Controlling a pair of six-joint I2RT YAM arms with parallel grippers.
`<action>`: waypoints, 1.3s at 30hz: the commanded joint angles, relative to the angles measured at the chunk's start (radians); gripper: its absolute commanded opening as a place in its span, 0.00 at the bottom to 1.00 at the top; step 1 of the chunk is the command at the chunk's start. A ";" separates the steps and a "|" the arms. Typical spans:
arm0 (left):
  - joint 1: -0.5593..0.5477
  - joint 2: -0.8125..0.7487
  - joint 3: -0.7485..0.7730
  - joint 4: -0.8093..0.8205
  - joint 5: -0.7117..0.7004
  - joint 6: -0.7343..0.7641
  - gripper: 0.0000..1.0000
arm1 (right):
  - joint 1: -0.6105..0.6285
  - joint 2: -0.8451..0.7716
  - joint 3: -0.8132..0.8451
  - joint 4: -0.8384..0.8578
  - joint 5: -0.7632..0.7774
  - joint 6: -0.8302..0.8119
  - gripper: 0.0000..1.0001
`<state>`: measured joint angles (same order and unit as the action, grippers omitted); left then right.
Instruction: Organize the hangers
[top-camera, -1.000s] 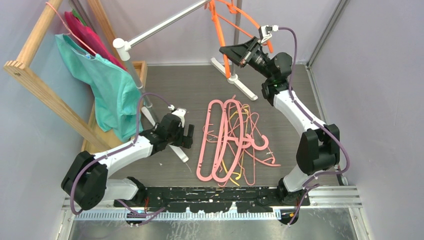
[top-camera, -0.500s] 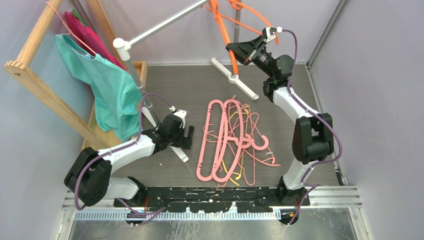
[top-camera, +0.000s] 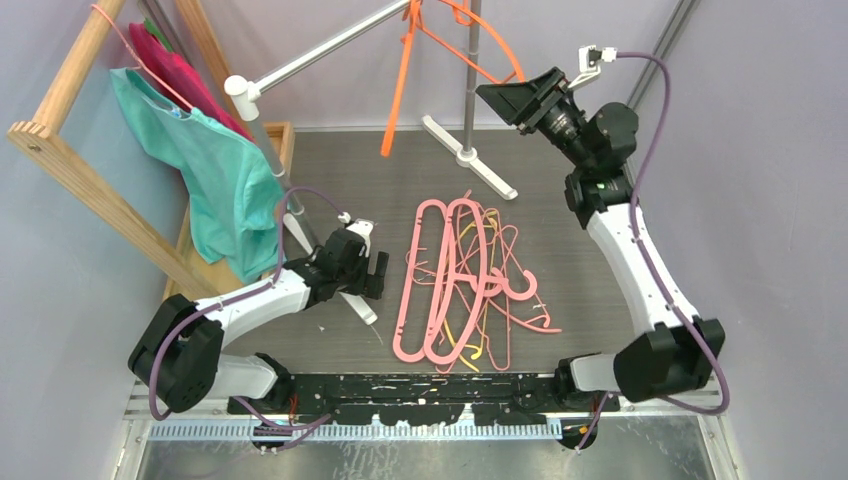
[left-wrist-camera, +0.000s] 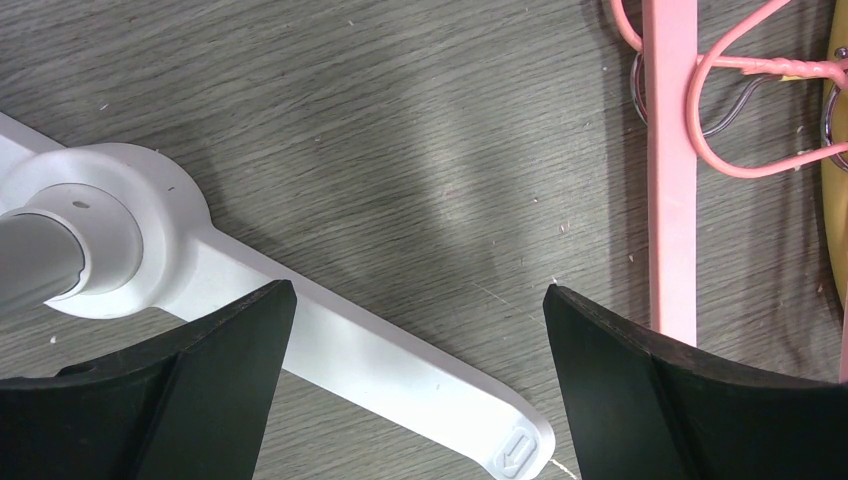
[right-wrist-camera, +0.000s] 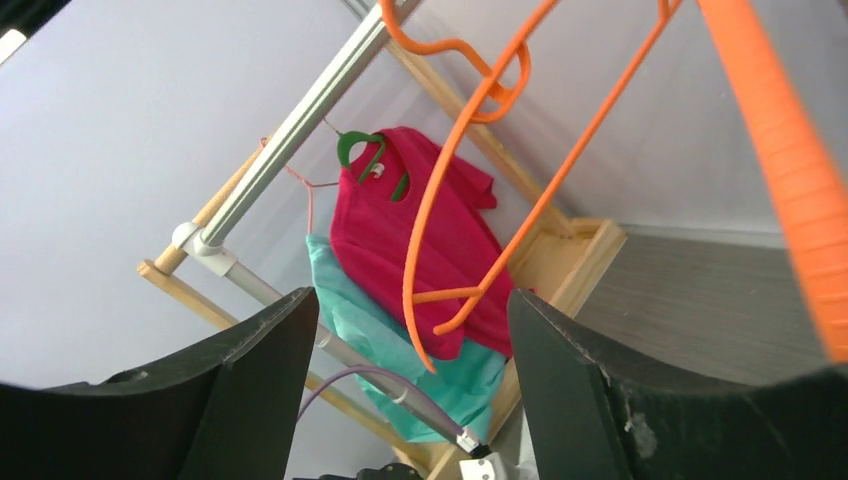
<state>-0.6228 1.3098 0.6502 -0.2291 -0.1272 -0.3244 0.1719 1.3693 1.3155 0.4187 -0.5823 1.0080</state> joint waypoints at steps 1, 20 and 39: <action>0.000 -0.021 0.024 0.020 -0.009 0.000 0.98 | 0.002 -0.086 0.053 -0.218 0.062 -0.253 0.75; 0.000 -0.030 0.026 0.036 0.009 0.004 0.98 | 0.370 0.014 0.399 -0.674 0.441 -0.804 0.76; 0.000 -0.071 -0.006 0.070 0.019 0.011 0.98 | 0.575 0.224 0.496 -0.649 0.810 -0.927 0.71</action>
<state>-0.6228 1.3067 0.6502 -0.2131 -0.1074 -0.3214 0.7490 1.5867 1.7973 -0.2443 -0.0013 0.1566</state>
